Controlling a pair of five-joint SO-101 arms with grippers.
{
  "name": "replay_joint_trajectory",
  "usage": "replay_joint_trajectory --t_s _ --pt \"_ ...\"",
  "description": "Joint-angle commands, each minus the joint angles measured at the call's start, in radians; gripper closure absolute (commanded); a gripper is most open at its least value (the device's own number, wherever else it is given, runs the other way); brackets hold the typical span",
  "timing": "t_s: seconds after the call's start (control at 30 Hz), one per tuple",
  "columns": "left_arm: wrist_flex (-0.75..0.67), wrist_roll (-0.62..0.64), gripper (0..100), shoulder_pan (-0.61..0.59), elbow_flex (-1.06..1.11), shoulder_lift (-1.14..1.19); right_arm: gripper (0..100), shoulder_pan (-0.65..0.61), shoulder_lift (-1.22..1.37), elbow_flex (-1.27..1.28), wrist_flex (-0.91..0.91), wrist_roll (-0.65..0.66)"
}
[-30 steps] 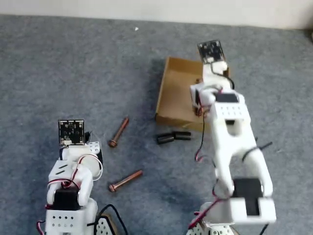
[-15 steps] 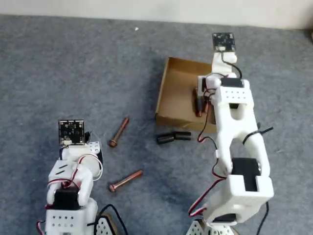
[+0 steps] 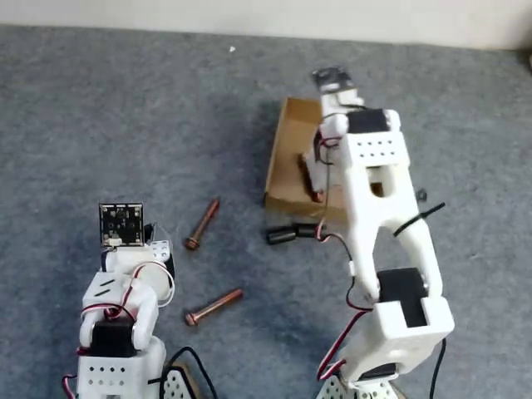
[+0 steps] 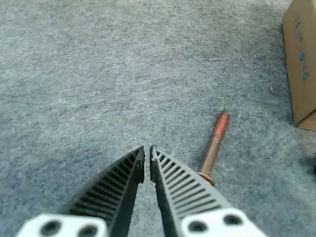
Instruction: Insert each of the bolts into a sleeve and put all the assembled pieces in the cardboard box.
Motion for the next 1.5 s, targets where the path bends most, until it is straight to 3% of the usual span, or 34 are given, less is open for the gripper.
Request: replay_joint_trajectory --t_s 0.0,0.13,0.4,0.57,0.8,1.17,1.47 --pt "0.003 -0.014 96 -0.005 0.021 -0.007 90.3 -0.051 -0.038 -0.067 0.124 0.058" --pt "0.003 -0.014 96 -0.005 0.021 -0.007 90.3 -0.088 -0.162 -0.047 0.156 0.104" --pt "0.003 -0.014 96 -0.007 0.021 -0.007 90.1 -0.196 -0.447 0.289 0.070 0.247" --pt "0.005 -0.014 96 -0.007 0.021 -0.007 89.9 -0.240 -0.456 0.461 -0.035 0.374" --pt "0.005 -0.014 96 -0.007 0.021 -0.007 85.2 -0.340 -0.420 0.588 -0.168 0.456" --pt "0.008 -0.014 96 -0.008 0.021 -0.007 85.2 -0.346 -0.058 0.470 -0.220 0.511" --pt "0.008 -0.014 96 -0.010 0.021 -0.007 85.2 -0.323 -0.018 0.349 -0.214 0.511"
